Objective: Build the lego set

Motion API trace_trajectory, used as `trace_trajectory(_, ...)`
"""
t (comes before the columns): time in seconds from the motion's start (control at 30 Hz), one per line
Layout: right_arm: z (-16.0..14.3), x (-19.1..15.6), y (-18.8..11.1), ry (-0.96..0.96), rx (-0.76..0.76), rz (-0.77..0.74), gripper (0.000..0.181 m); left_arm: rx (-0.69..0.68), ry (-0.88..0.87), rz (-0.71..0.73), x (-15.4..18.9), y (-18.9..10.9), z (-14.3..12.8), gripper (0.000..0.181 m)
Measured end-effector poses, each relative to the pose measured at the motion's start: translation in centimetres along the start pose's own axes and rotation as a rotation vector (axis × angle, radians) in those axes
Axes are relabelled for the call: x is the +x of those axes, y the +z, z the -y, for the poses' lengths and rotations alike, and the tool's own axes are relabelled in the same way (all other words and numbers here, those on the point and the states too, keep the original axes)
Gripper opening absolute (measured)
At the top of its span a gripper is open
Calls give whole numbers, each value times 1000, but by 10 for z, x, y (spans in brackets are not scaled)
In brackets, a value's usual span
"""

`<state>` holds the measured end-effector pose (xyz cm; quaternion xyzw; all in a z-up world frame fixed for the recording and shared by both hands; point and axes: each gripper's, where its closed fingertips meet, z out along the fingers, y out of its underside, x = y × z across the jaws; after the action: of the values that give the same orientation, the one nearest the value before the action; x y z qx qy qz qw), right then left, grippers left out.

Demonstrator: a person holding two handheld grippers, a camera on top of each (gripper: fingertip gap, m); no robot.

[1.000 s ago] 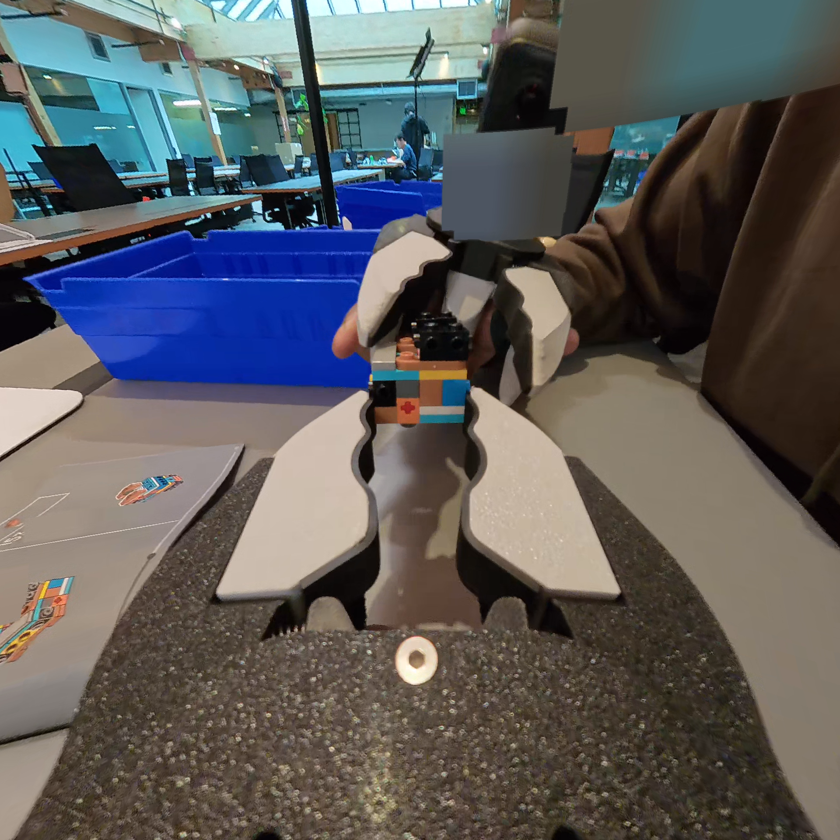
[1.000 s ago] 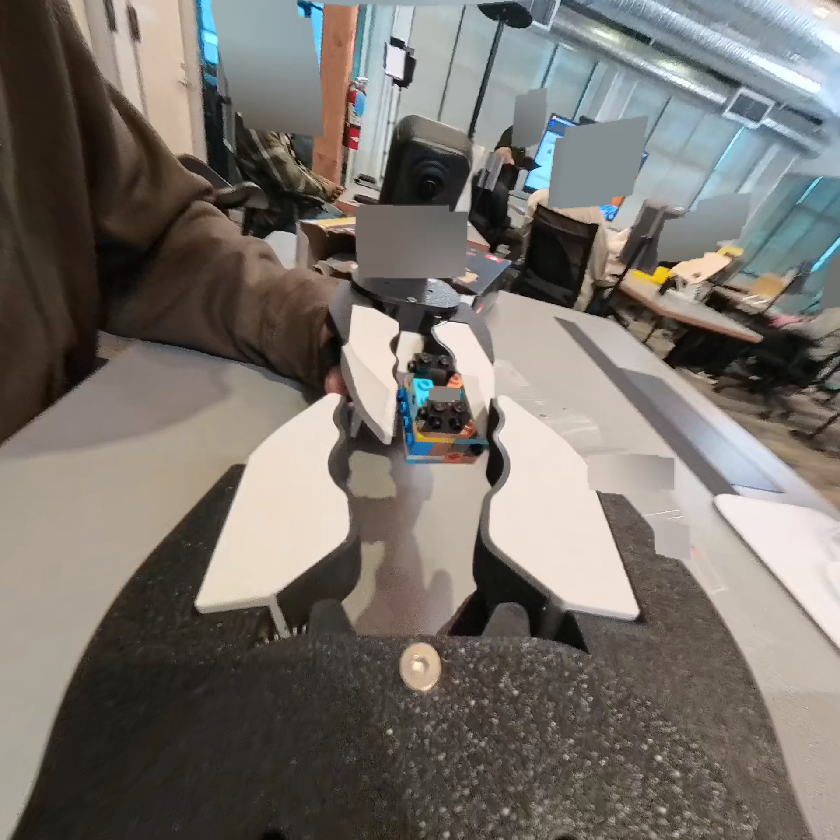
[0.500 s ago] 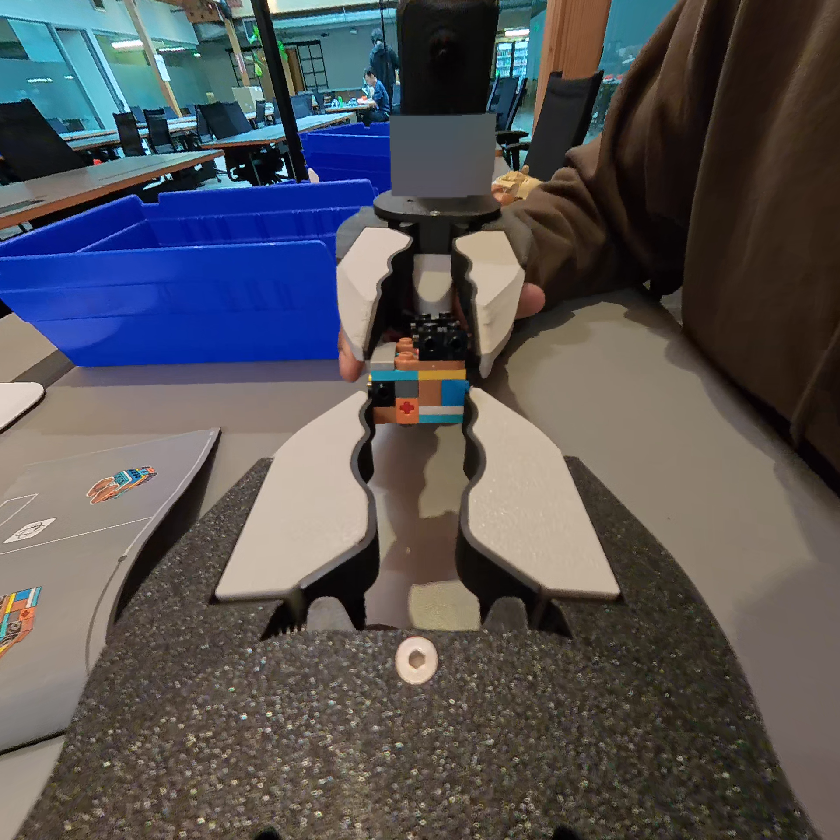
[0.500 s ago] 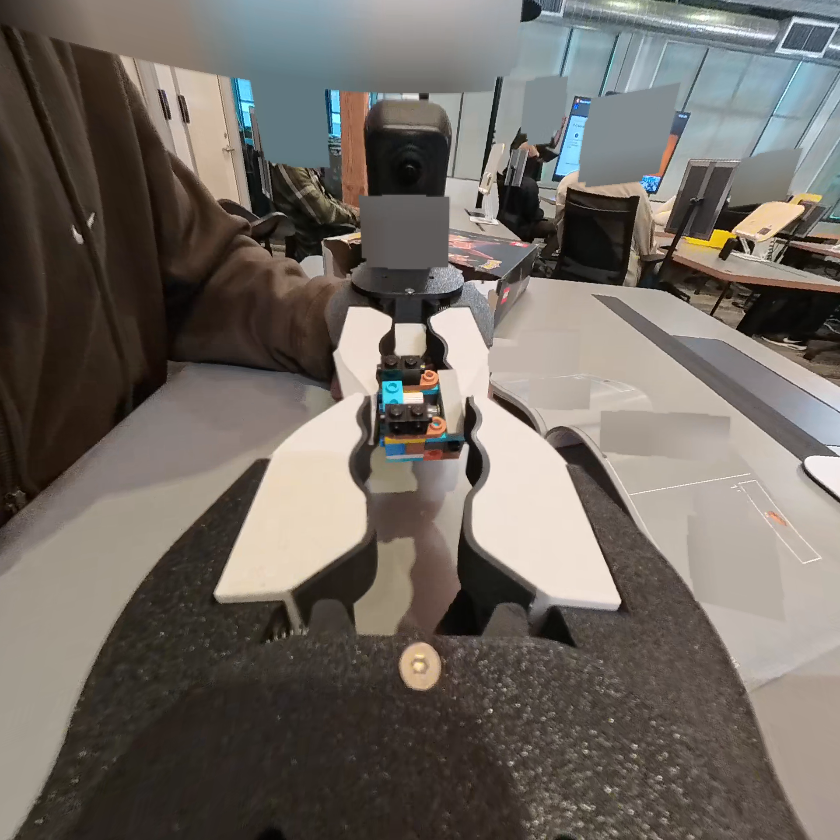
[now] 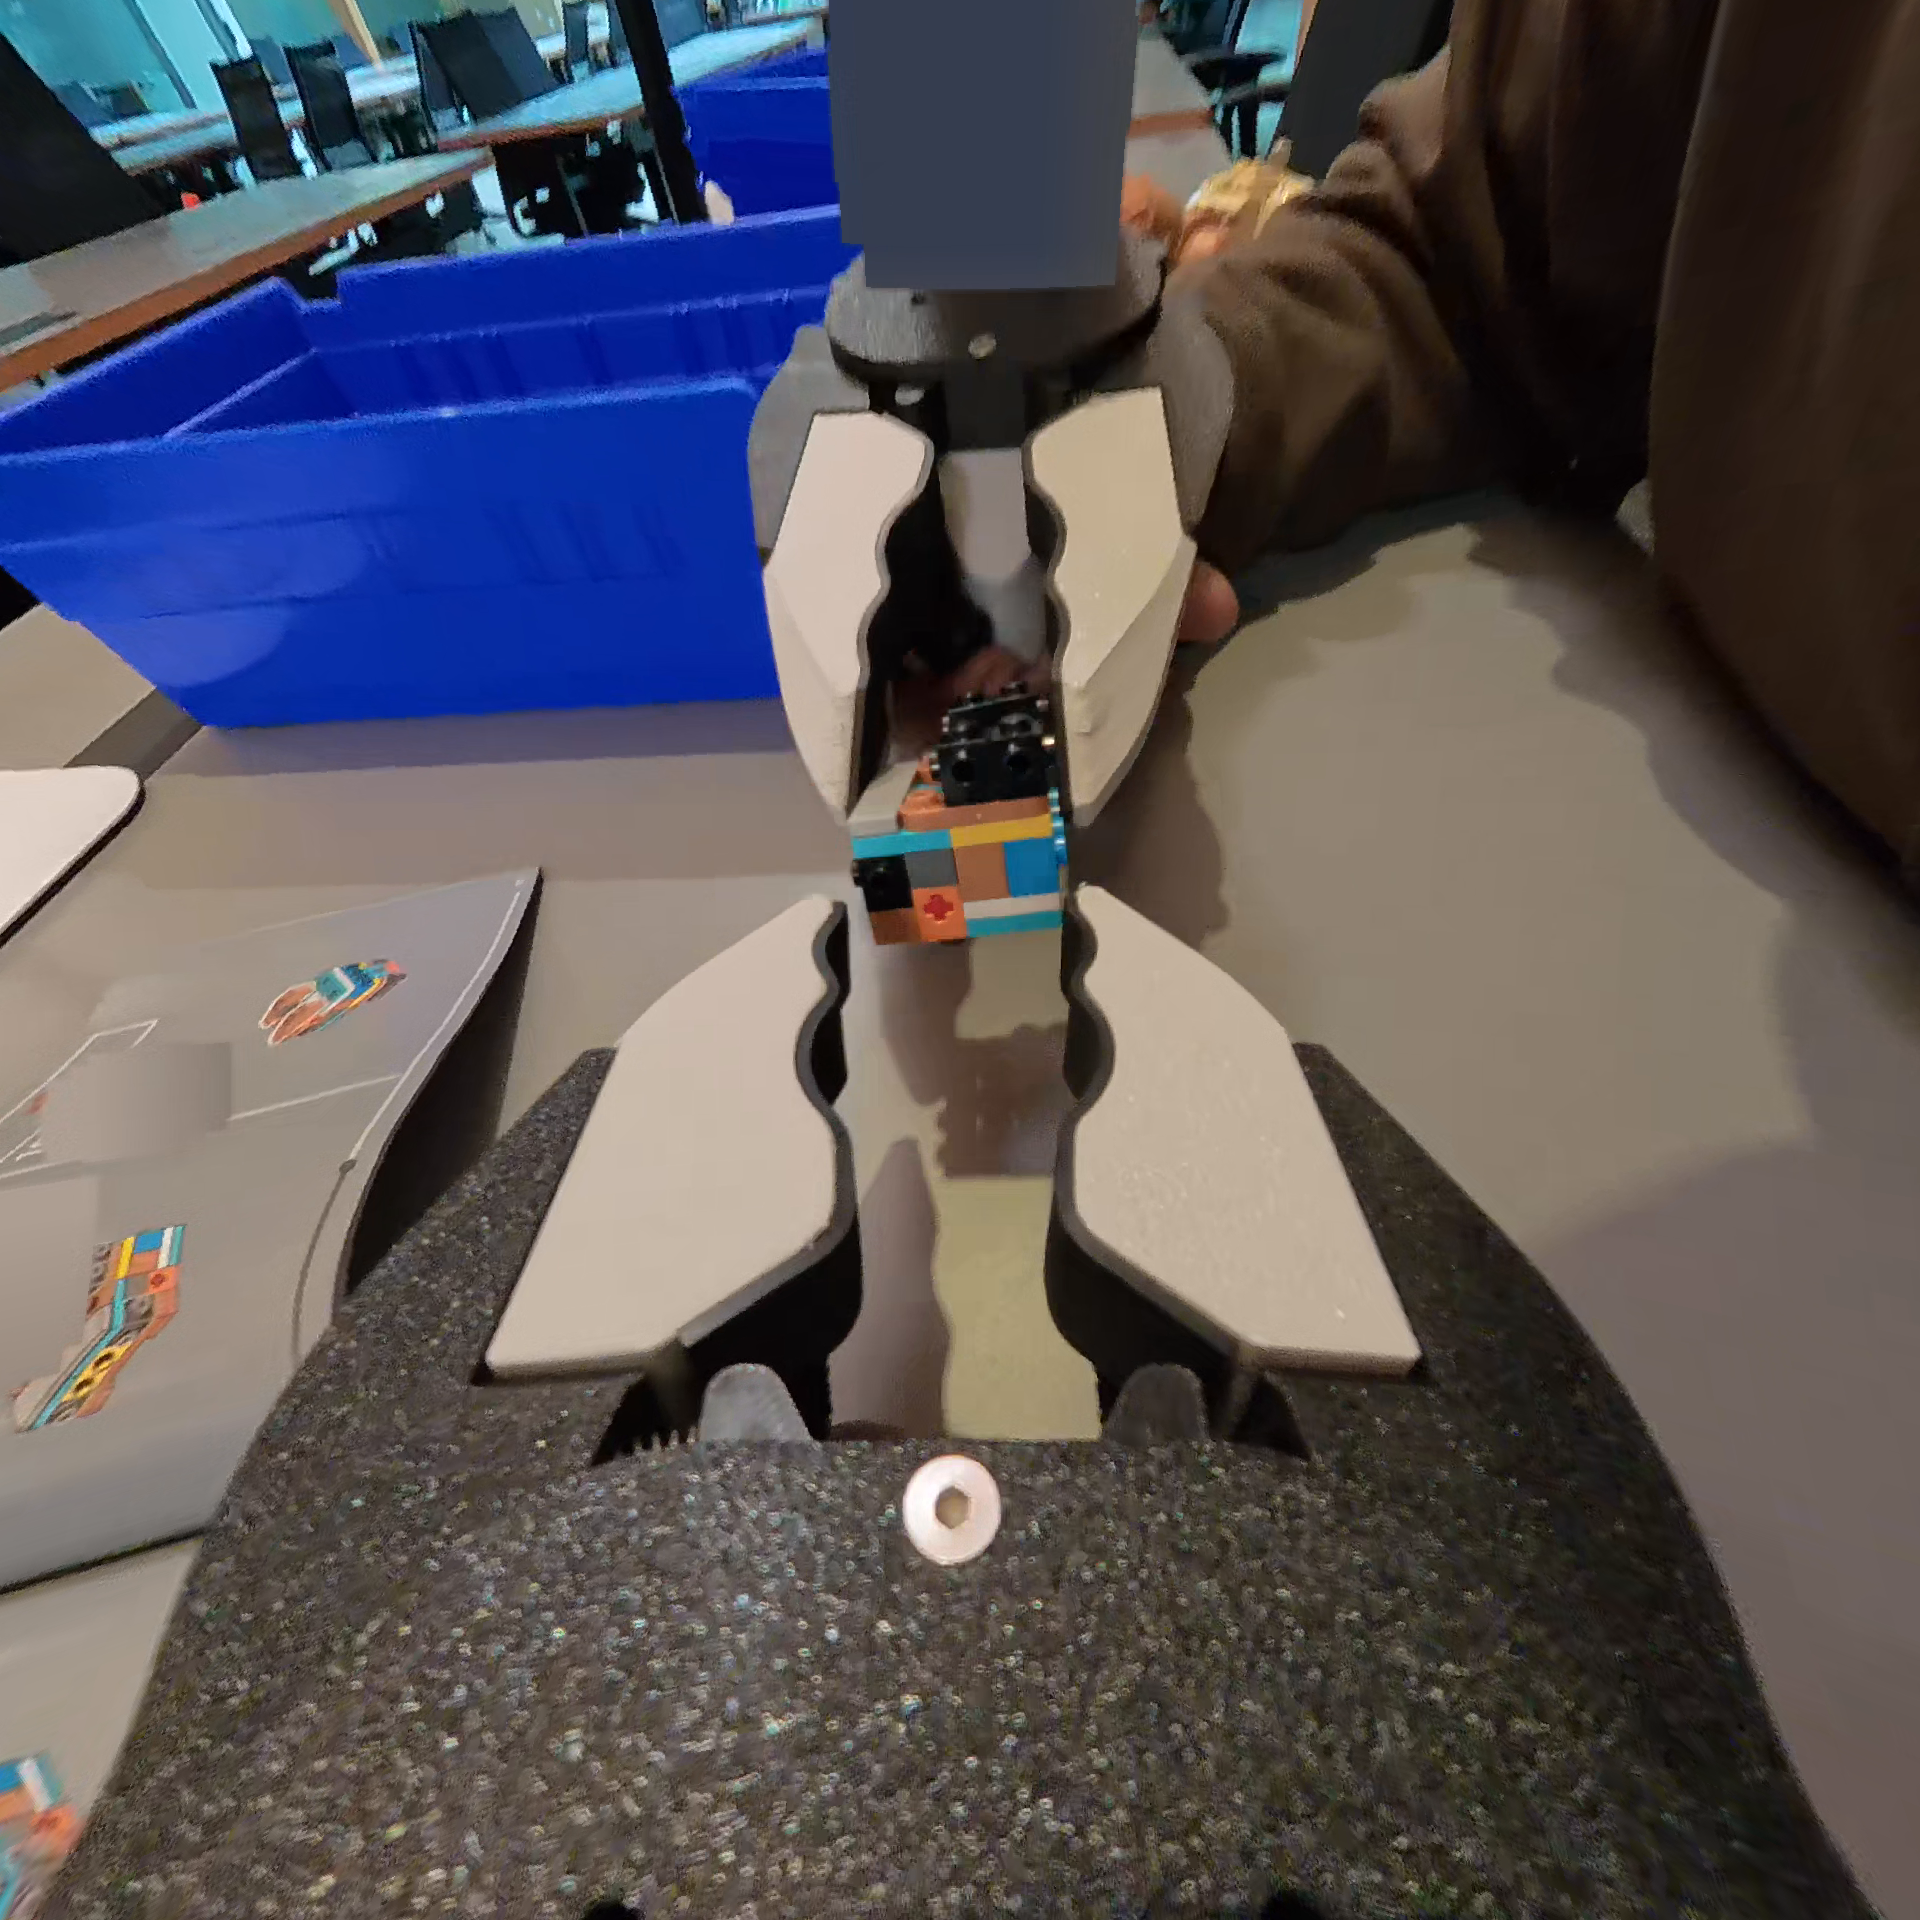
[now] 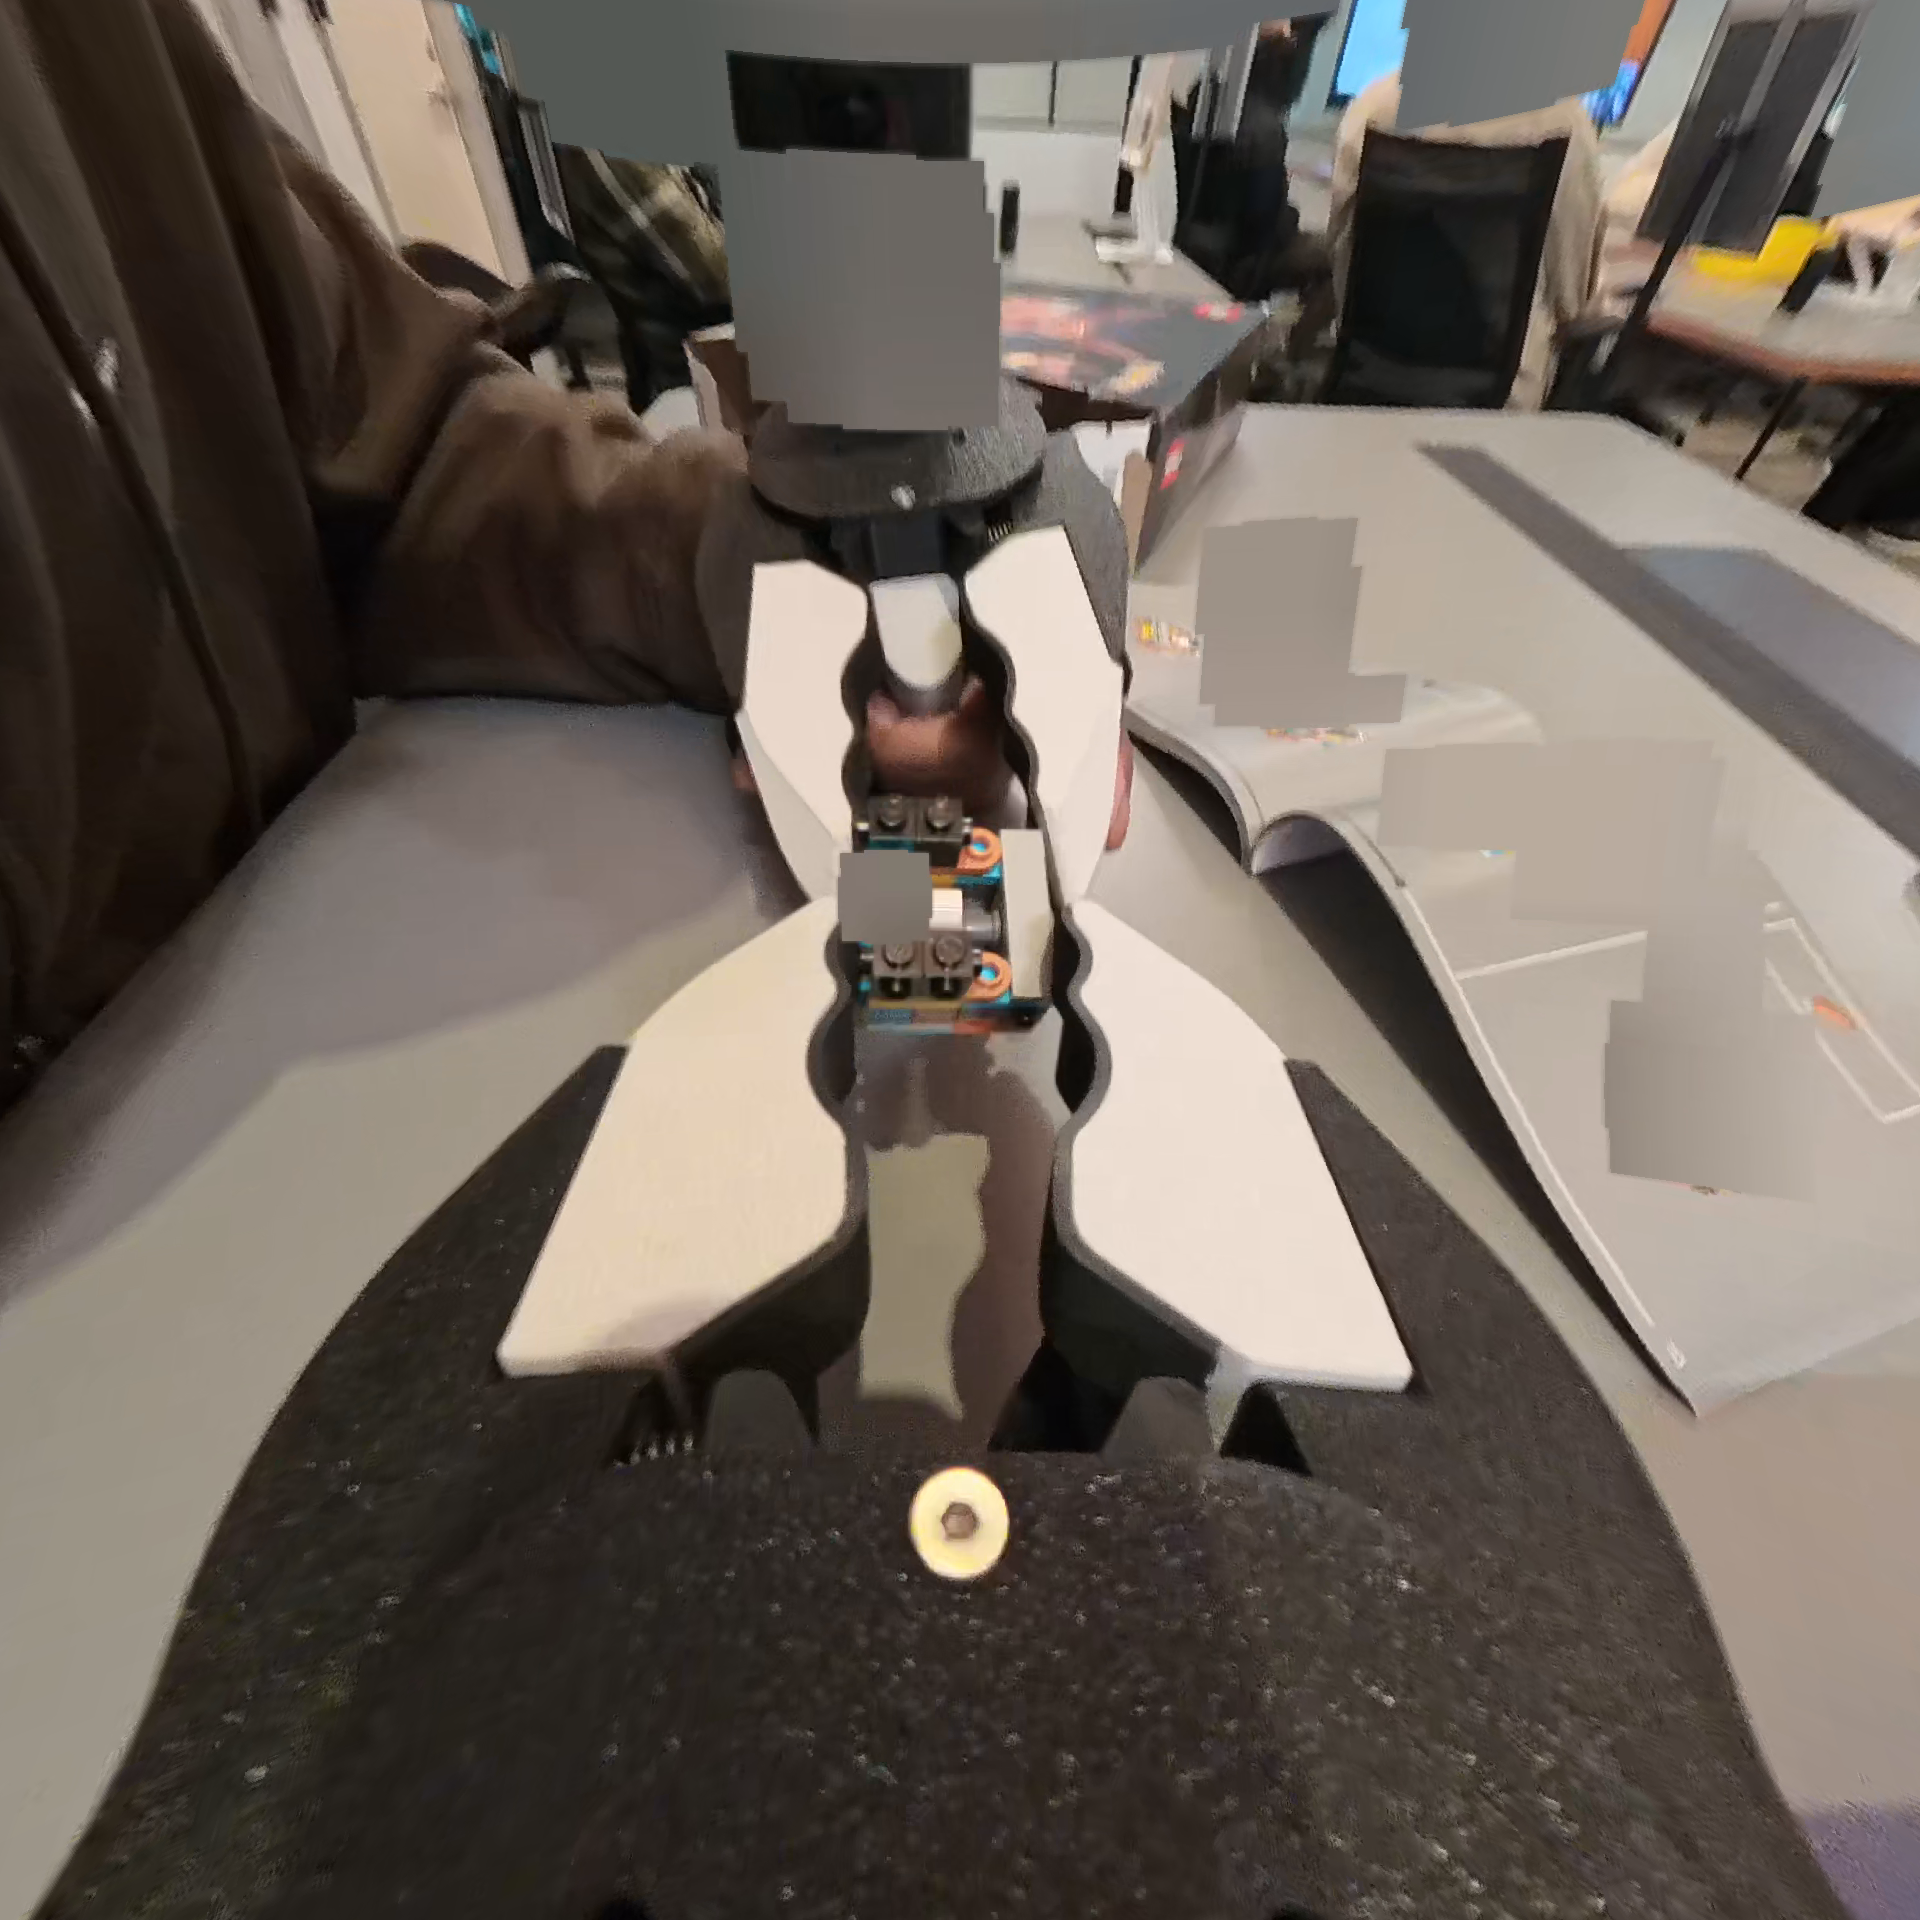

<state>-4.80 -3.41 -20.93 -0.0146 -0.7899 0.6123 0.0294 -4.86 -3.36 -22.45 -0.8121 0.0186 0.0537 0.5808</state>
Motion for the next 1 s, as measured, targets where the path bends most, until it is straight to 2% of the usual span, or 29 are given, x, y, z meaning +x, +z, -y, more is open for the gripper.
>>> trace_trajectory(0.07,-9,7,0,20,-63,-27,35,-40,2,14,-5,-3,-7,39)
trace_trajectory(0.13,-17,11,1,50,-117,-47,21,-69,-11,18,-9,-5,-13,39)
trace_trajectory(0.4,-41,18,4,127,-302,-87,21,-125,-23,31,-12,-6,-22,39)
trace_trajectory(0.77,-51,21,0,149,-367,-119,22,-144,-19,42,-13,-5,-24,38)
trace_trajectory(1.0,-53,17,-3,102,-377,-115,33,-153,-13,46,-13,-4,-25,38)
